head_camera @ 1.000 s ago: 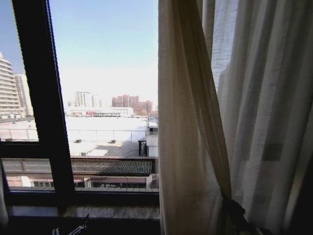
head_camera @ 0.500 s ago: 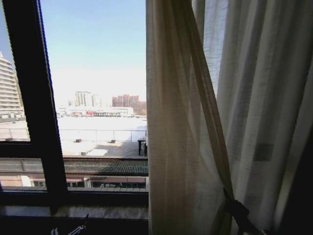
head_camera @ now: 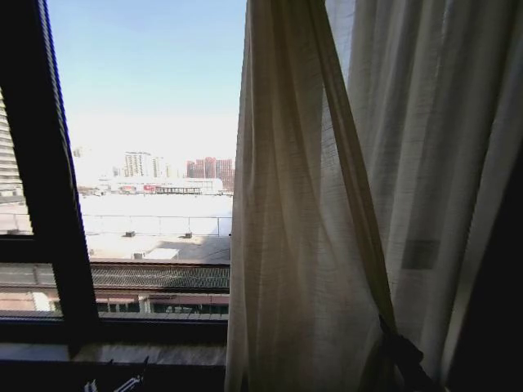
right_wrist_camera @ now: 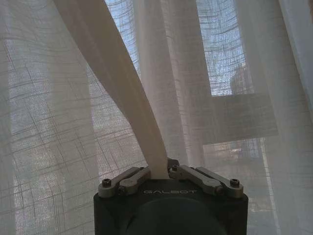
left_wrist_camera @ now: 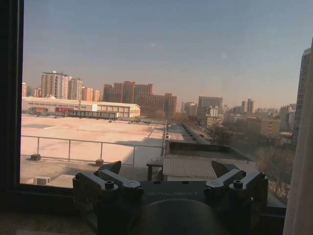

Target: Open the curtains by pulling them apart, changing their state from closed to fully open.

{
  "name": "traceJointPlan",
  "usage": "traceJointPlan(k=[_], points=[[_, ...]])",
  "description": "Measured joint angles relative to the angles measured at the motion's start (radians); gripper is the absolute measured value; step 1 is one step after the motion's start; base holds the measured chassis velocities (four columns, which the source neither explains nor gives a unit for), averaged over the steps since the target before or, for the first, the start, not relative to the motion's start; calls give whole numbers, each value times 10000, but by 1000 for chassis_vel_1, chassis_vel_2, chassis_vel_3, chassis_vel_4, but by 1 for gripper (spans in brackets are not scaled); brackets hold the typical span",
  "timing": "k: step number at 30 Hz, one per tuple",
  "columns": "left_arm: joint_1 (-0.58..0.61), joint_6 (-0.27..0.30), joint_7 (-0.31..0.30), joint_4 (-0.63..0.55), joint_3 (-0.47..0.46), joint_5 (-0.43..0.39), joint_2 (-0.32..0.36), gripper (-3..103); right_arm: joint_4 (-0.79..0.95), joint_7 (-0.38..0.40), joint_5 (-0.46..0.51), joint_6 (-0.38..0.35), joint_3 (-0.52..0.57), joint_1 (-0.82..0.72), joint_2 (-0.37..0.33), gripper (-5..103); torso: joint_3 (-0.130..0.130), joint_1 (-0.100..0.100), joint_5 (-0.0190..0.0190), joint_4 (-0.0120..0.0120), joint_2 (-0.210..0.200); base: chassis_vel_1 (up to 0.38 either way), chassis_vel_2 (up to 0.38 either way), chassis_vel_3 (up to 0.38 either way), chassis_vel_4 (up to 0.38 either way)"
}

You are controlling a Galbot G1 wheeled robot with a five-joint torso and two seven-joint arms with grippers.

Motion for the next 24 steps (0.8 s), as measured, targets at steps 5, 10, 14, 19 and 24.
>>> traceJointPlan(k=[5,10,14,19,24], points=[[-9,4,-6,-1,-7,7,-1,100,9,-2,17,4,5,-5,0,1,0,0,1,0,0,-136,-134,128,135],[-10,4,-8,0,-7,9,-5,100,11,-2,18,6,8,-5,0,1,0,0,2,0,0,-136,-123,138,142],[-39,4,-8,35,-10,9,32,100,15,-1,18,7,7,-5,5,1,0,1,2,-2,0,-126,-136,98,117],[-80,4,-12,79,-7,4,60,100,18,0,3,7,-12,7,16,1,0,0,0,0,0,-108,-113,117,114],[-90,2,-12,131,3,-3,71,100,36,5,-28,8,-43,-3,44,1,0,0,0,0,-1,-124,-119,127,129]])
